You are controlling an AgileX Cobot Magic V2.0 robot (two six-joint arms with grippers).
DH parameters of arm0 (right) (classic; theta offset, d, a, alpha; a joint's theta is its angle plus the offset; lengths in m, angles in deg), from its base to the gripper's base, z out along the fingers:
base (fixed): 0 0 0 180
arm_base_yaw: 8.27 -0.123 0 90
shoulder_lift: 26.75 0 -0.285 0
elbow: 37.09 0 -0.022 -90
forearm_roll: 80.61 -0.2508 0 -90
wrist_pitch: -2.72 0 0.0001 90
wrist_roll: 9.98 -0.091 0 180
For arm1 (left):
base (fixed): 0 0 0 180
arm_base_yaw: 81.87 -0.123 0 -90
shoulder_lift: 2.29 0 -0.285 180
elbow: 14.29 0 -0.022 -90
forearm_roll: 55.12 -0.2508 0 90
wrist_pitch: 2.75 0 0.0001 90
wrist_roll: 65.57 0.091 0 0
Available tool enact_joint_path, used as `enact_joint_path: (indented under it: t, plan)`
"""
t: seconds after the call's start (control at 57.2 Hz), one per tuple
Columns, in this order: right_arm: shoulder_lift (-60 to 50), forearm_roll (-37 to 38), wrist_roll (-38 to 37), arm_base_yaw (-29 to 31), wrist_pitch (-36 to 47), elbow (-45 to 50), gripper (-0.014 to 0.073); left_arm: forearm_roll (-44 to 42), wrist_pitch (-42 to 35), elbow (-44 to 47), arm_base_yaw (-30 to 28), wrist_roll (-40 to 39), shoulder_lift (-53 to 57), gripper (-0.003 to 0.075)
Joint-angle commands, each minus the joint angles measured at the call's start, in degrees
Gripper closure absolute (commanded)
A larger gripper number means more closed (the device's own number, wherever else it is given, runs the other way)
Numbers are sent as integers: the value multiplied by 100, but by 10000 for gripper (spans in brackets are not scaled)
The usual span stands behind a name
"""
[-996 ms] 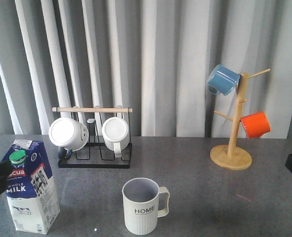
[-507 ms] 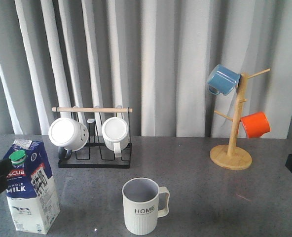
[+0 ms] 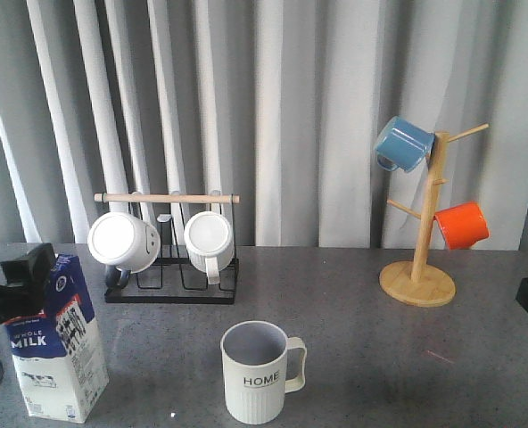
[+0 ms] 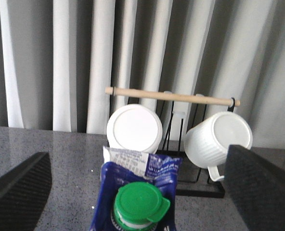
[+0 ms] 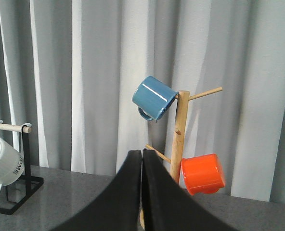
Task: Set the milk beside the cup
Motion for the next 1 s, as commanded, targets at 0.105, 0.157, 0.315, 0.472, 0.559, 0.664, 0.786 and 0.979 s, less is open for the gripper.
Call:
enact_joint_path:
  t: [0.105, 0.157, 0.315, 0.472, 0.559, 0.664, 0.786, 0.979]
  plan:
    - [-66, 17, 10, 30, 363, -172, 602, -575, -781, -196, 34, -665, -543, 1]
    - [-66, 17, 10, 30, 363, -172, 602, -591, -847, -196, 34, -659, -733, 3]
    - [-66, 17, 10, 30, 363, -172, 602, -435, -893, -196, -42, -736, -1175, 80]
    - [-66, 17, 10, 30, 363, -172, 602, -251, -1009, -196, -50, -751, -1227, 384]
    - [-66, 17, 10, 30, 363, -172, 602, -251, -1120, -196, -50, -744, -1227, 562]
    - [-66, 17, 10, 30, 363, -172, 602, -251, -1114, -196, -50, -744, -1227, 721]
    - [-66, 17, 10, 30, 363, -172, 602, -251, -1114, -196, -50, -747, -1227, 729]
    - [-66, 17, 10, 30, 363, -172, 602, -251, -1210, -196, -50, -783, -1227, 728]
